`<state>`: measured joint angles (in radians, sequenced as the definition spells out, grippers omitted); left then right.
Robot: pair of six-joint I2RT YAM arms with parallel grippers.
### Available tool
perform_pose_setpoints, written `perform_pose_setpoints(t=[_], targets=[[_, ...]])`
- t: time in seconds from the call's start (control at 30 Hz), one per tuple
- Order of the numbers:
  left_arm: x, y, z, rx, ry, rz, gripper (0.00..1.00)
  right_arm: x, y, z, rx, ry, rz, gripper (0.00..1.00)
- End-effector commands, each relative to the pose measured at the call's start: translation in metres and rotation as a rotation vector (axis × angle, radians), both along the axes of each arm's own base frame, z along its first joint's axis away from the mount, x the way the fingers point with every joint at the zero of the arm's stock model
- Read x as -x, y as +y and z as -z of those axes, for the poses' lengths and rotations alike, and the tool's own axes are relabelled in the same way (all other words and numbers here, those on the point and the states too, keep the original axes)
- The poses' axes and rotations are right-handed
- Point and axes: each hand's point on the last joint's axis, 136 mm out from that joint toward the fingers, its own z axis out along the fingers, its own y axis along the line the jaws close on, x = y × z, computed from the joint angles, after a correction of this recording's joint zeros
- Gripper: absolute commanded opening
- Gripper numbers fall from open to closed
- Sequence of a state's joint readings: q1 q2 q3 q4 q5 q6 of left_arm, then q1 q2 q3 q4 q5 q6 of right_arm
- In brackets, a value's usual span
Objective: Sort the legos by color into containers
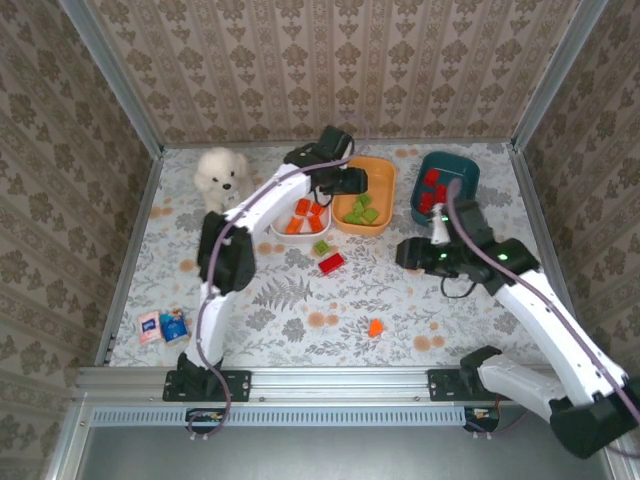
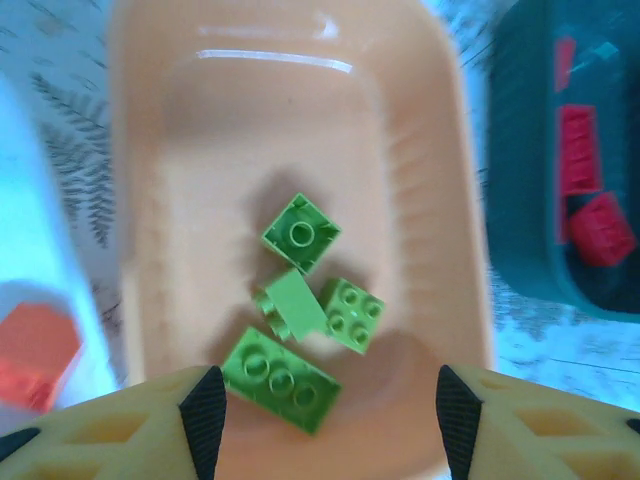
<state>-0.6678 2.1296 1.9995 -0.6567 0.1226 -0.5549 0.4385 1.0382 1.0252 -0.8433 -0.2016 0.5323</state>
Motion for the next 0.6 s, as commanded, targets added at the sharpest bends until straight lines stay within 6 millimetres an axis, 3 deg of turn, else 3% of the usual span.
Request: perform_pose_setpoints(t=[0.0,0.07,0.13,0.17,0.2,0.3,0.4,0.57], targets=[[0.020,0.051,-0.051,0.108,-0.037,-0.149,0.63,-0.006,0.034,0.031,0.127,0.001,-0.162,0.70],[0.043,0.086,-0.045,0.137,-0.007,-0.214,0.64,-0.009,0.059,0.047,0.189,0.030,-0.253,0.74],[0.076,0.125,-0.023,0.116,0.037,-0.270,0.65,-0.017,0.082,0.065,0.275,0.062,-0.335,0.79],[0.091,0.141,-0.014,0.106,0.052,-0.290,0.66,-0.021,0.090,0.072,0.306,0.071,-0.362,0.95],[0.108,0.157,-0.006,0.105,0.072,-0.317,0.66,-0.025,0.099,0.079,0.338,0.079,-0.384,0.99],[0.156,0.201,0.023,0.070,0.128,-0.386,0.66,-0.044,0.114,0.094,0.368,0.118,-0.354,1.00],[0.192,0.230,0.037,0.056,0.145,-0.438,0.67,-0.059,0.130,0.098,0.310,0.148,-0.253,0.93],[0.224,0.259,0.050,0.066,0.116,-0.517,0.68,-0.065,0.150,0.122,0.215,0.273,-0.028,0.85]])
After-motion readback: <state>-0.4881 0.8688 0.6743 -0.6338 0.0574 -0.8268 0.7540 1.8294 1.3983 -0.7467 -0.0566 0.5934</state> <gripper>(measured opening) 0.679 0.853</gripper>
